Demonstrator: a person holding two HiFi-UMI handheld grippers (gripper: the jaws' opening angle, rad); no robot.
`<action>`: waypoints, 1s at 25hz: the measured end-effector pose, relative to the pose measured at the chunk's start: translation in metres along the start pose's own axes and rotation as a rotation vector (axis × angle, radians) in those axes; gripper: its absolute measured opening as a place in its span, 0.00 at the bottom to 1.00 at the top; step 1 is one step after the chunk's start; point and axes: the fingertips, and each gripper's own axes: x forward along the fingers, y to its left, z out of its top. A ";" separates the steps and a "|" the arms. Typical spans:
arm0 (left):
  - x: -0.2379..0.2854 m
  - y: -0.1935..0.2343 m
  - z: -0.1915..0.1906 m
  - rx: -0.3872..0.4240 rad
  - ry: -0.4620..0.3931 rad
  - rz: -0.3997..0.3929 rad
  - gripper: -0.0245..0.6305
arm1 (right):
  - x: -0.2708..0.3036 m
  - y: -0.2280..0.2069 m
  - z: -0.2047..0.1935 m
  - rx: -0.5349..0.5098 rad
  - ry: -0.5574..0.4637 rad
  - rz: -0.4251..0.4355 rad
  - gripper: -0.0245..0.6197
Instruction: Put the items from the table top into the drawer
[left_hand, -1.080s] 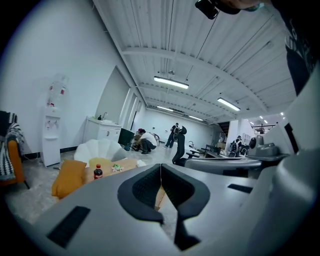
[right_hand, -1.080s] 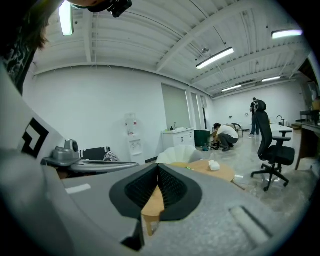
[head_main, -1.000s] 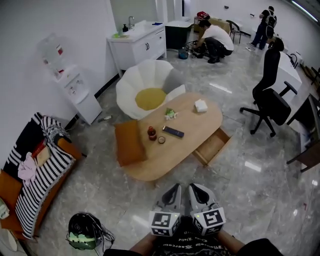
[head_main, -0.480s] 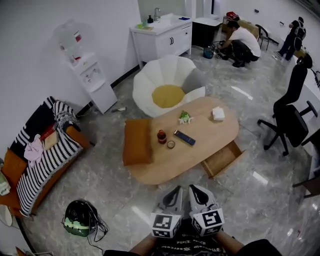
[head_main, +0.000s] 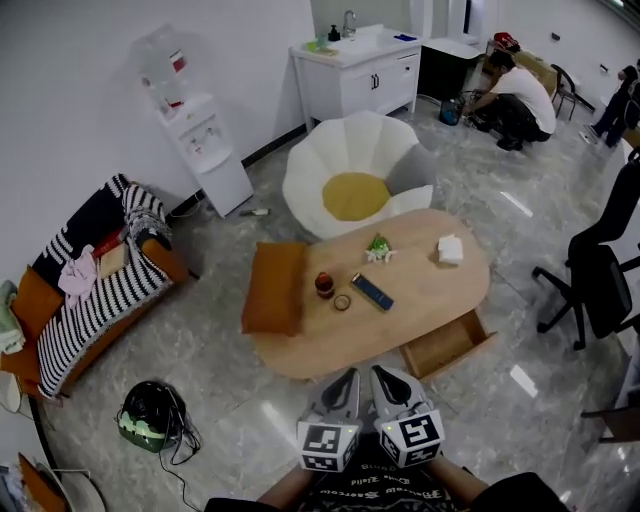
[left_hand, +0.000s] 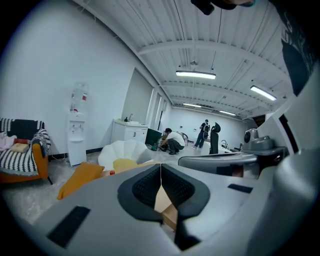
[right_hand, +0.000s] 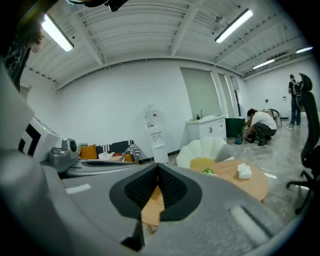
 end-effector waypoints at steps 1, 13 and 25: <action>0.005 -0.001 0.002 -0.005 -0.004 0.016 0.05 | 0.002 -0.005 0.001 -0.002 0.007 0.015 0.04; 0.043 -0.009 0.004 -0.076 -0.006 0.116 0.05 | 0.023 -0.035 -0.009 -0.023 0.108 0.155 0.04; 0.075 -0.014 0.005 -0.011 0.031 0.078 0.05 | 0.038 -0.073 -0.008 0.028 0.128 0.082 0.04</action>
